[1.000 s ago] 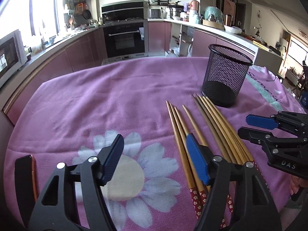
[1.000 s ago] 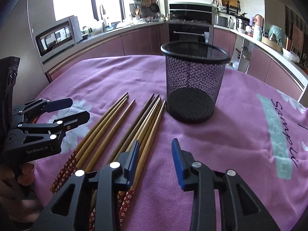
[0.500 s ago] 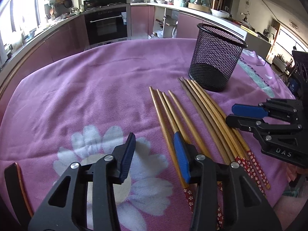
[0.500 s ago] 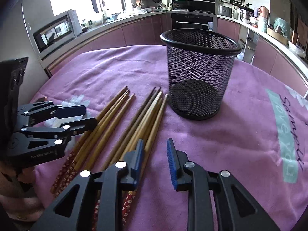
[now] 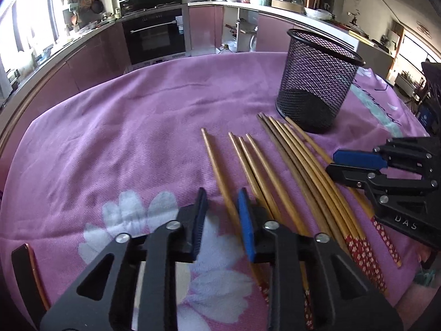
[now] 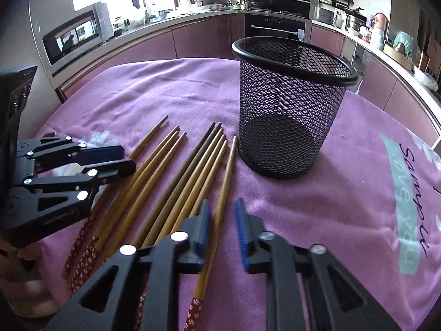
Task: Organize utensils
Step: 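Lower the right gripper onto one wooden chopstick and close on it, then lift the chopstick upright and lower it into the black mesh cup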
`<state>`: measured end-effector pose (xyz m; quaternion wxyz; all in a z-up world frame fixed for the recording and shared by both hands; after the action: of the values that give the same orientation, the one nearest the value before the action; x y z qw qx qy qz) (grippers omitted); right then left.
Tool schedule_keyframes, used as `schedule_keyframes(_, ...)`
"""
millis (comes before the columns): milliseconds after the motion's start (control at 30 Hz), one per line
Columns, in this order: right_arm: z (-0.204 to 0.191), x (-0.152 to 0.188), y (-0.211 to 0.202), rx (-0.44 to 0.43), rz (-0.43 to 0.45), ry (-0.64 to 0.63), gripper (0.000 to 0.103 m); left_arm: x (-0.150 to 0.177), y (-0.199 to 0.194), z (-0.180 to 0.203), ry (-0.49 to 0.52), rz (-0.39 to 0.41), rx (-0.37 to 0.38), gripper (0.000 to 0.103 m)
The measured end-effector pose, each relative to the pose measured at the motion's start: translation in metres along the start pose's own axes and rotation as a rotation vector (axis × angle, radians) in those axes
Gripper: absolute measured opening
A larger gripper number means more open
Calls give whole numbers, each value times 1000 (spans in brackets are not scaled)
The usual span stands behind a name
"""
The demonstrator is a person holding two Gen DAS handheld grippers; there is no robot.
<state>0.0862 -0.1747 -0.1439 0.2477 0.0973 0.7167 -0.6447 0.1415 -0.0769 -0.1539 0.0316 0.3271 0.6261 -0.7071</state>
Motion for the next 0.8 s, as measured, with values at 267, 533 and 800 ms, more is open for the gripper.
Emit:
schedule_keyframes(267, 6, -2, -8, -50, 38, 41, 5, -2, -2, -2, -63, 9, 26, 8)
schedule_keyframes(533, 6, -7, -50, -133, 160, 23, 5, -8, -37, -8, -73, 72, 133, 8)
schedule_keyframes(800, 20, -26, -111, -210, 353, 45, 5, -36, -115, -5, -35, 234, 310, 8)
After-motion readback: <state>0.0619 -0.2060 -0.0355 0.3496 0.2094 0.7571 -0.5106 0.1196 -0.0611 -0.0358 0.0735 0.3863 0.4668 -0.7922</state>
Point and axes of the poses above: each gripper's, at about its wrist camera, not at the fingertips, and y roughly the way its jaws point, z to its right, x to its underside, the point moved 6 cm from there along y, roughly the way its jaws point, and after that the axes turned 8 degrees about -z, right-handed, at the moved point
